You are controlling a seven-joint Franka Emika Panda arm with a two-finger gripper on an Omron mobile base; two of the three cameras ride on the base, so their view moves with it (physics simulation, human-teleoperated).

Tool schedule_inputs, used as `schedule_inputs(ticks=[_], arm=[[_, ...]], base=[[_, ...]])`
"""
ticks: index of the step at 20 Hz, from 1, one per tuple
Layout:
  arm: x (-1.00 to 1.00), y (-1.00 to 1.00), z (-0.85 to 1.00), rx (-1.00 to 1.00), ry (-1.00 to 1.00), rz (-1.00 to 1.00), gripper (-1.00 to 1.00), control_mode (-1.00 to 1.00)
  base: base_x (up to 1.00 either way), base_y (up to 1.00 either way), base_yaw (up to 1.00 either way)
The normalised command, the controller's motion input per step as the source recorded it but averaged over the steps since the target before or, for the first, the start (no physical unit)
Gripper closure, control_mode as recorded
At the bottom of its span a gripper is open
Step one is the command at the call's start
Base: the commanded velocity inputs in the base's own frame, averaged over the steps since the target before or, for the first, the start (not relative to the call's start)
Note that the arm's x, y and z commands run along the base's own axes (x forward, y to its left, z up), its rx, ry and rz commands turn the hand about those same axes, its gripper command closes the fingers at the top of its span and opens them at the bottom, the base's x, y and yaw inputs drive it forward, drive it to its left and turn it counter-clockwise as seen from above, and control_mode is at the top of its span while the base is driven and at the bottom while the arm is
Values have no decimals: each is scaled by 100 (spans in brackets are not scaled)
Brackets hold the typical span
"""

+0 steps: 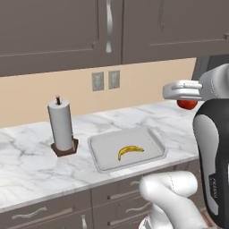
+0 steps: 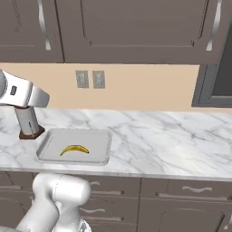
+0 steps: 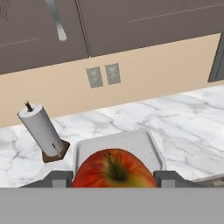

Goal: Pick the apple and banana from the fridge and place them inside the tupperware on the counter.

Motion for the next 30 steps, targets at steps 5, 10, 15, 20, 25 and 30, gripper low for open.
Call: schedule_inputs(ticks=[5, 10, 15, 20, 25, 30], arm=[[0, 0, 0, 0, 0, 0, 100, 100], [3, 0, -6, 0, 1, 0, 100, -100], [14, 8, -72, 0, 52, 10, 100, -100], [8, 15, -82, -3, 54, 3, 100, -100], [16, 29, -63, -11, 7, 0, 100, -100], [42, 32, -58, -8, 0, 0, 100, -100]], base=[[21, 0, 2], [13, 0, 0], [0, 0, 0], [0, 0, 0], [0, 0, 0], [0, 0, 0]])
